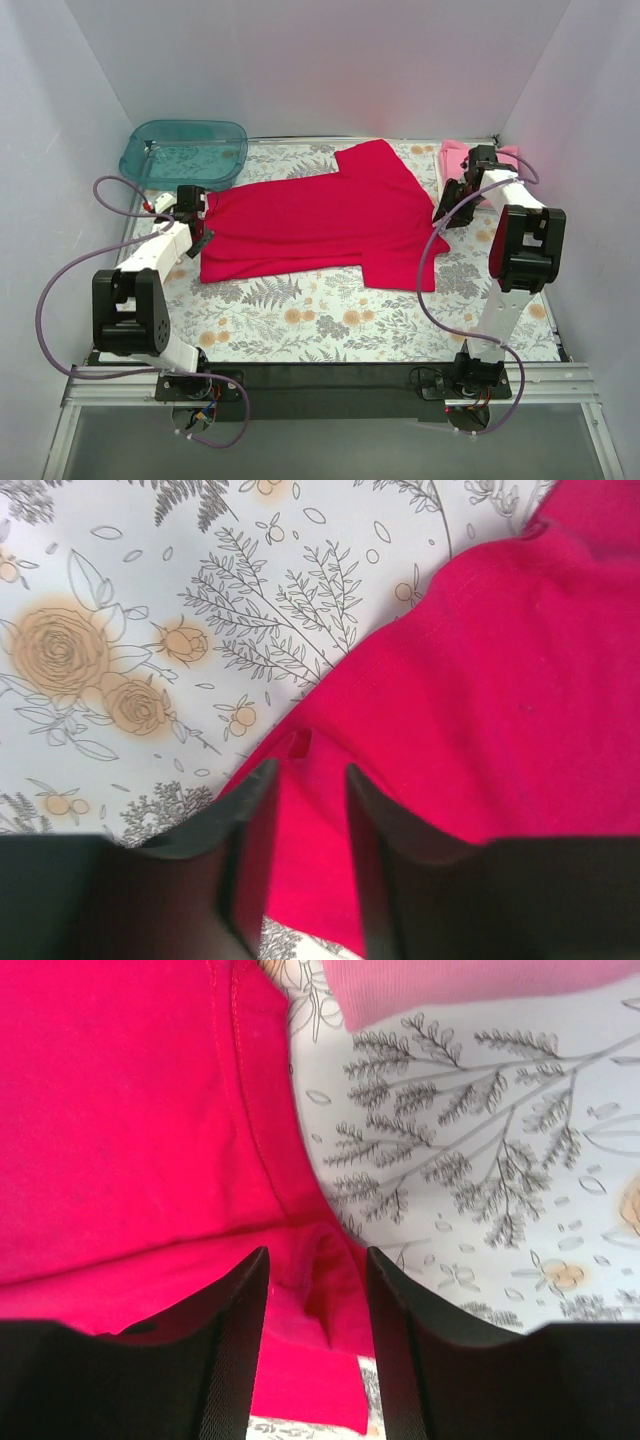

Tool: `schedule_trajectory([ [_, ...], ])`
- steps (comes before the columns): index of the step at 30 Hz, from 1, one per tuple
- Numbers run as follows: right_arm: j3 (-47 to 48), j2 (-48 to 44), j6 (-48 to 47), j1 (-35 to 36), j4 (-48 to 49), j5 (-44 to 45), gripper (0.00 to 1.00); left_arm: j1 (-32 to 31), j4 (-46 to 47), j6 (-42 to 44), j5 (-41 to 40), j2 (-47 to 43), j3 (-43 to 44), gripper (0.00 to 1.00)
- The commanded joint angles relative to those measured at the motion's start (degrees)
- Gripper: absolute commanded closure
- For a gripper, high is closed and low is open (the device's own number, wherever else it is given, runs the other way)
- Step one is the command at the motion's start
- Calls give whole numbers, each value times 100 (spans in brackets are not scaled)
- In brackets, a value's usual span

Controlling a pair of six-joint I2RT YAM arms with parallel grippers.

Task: Fold and stack the t-shirts
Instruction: Fold the tshirt

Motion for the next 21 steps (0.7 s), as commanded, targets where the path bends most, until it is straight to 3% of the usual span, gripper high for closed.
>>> schedule_trajectory([
  [1, -233, -673, -39, -110, 103, 135, 56, 40, -134, -188, -203, -718, -123, 64],
  [7, -1086, -1253, 49, -497, 366, -216, 49, 49, -476, -408, -106, -1615, -632, 41],
  [12, -1868, -1632, 295, -656, 963, -743, 44, 49, -741, -697, 96, -2063, -1229, 39],
  [21, -2475, -1870, 445, -718, 1491, -1148, 44, 49, -609, -909, 518, -2081, -1793, 38],
])
